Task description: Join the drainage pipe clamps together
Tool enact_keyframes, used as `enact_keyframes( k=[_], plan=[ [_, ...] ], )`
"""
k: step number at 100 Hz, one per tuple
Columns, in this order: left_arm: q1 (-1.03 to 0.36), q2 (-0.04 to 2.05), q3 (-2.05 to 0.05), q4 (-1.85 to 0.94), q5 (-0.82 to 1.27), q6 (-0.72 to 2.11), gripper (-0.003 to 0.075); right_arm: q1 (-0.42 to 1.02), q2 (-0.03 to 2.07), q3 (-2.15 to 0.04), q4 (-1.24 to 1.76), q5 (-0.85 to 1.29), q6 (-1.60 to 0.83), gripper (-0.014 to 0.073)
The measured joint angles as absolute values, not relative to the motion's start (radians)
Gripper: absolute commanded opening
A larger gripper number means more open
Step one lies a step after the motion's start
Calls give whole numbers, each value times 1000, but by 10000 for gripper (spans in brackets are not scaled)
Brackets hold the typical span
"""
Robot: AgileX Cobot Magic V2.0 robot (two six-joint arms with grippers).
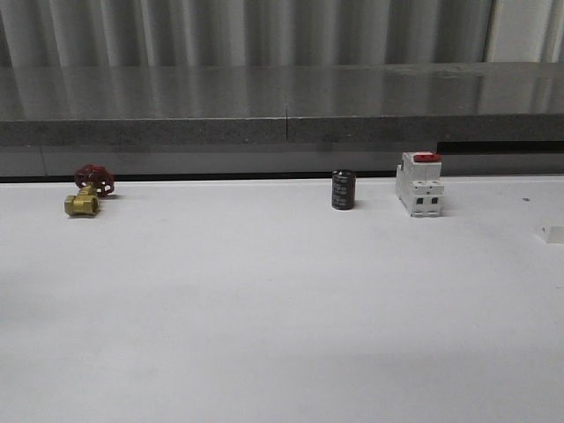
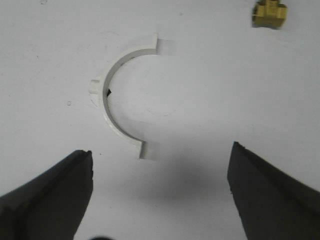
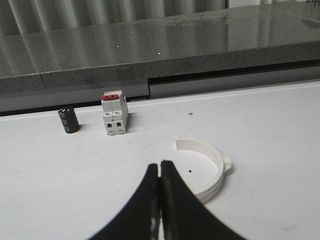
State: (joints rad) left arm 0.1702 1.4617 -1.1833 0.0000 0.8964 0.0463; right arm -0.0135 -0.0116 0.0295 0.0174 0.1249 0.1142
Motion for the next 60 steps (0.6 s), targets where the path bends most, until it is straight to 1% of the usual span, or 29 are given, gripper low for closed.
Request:
enact_keyframes(
  k=[14,27,43,60],
  plan=[
    [237,1629,-1284,-46,918,169,547,-14,-12,29,17,125,113,-67],
    [284,1740,-1341,-60,929,209,547,-14,-12,29,17,125,113,-67],
    [324,1804,-1357,-63,904,219,546,-14,-12,29,17,125,113,-67],
    [333,1860,-1360,-63,856,219,547,-14,-12,29,17,125,113,-67]
  ],
)
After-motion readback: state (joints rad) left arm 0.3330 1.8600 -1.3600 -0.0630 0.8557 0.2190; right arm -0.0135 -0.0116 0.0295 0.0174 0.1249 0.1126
